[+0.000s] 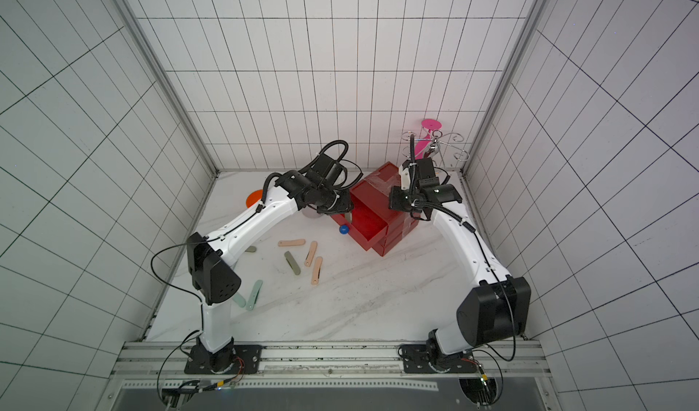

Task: Place the fruit knives into the drawer by color
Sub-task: Place the fruit knife in the drawer, then pick up the fruit knife from the center of the board.

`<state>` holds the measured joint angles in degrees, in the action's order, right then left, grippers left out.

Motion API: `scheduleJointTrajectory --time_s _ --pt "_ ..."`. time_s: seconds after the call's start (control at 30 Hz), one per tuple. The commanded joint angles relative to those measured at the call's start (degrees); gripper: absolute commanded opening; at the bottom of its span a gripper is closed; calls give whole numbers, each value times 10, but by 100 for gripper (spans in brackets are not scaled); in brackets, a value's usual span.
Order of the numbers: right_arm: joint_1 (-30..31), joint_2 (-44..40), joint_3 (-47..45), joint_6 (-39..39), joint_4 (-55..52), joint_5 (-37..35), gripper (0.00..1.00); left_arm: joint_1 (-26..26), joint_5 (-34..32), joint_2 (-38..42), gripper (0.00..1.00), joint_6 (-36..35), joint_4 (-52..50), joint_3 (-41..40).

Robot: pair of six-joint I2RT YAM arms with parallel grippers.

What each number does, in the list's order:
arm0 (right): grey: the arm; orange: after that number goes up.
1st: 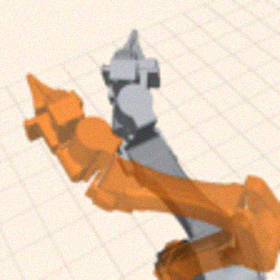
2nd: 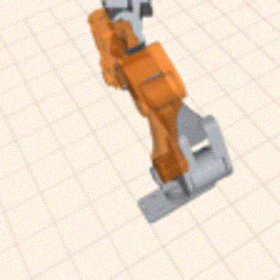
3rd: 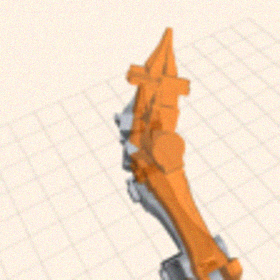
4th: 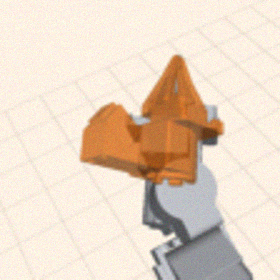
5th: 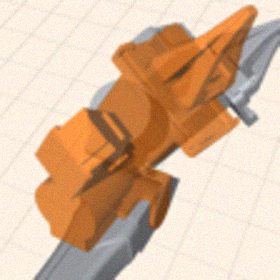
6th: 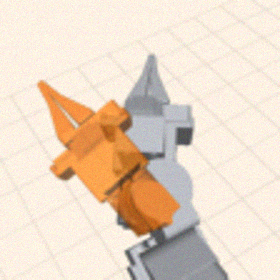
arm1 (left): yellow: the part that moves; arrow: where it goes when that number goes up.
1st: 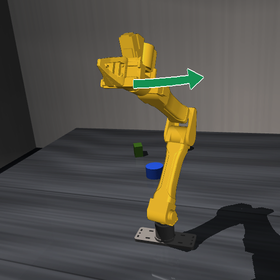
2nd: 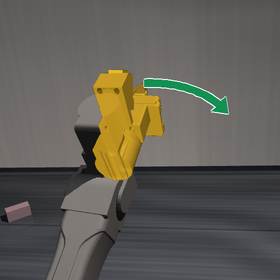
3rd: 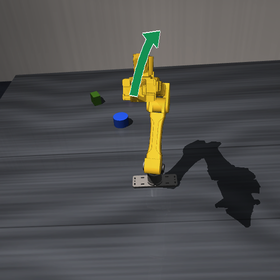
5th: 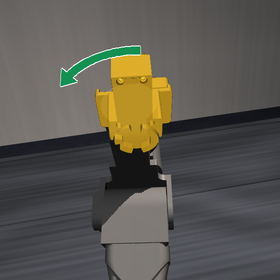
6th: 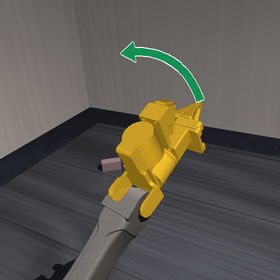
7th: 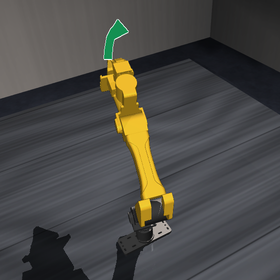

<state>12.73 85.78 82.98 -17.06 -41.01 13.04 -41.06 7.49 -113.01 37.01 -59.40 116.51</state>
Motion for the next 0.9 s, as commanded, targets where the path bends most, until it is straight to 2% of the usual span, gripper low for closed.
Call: scheduleJointTrajectory --time_s 0.0,0.17,0.3,0.5,0.87 --pt "-3 29 -34 8 -78 -9 12 4 -6 -3 35 -3 -7 35" --pt "-3 29 -34 8 -78 -10 12 5 -22 -3 35 -11 -52 118" --pt "-3 29 -34 8 -79 -13 12 5 -55 34 35 -18 -63 110" --pt "-3 26 -32 10 -82 -18 12 11 -134 129 37 -33 -69 6" --pt "-4 24 -33 12 -85 -20 12 98 -135 267 39 -35 -43 -245"
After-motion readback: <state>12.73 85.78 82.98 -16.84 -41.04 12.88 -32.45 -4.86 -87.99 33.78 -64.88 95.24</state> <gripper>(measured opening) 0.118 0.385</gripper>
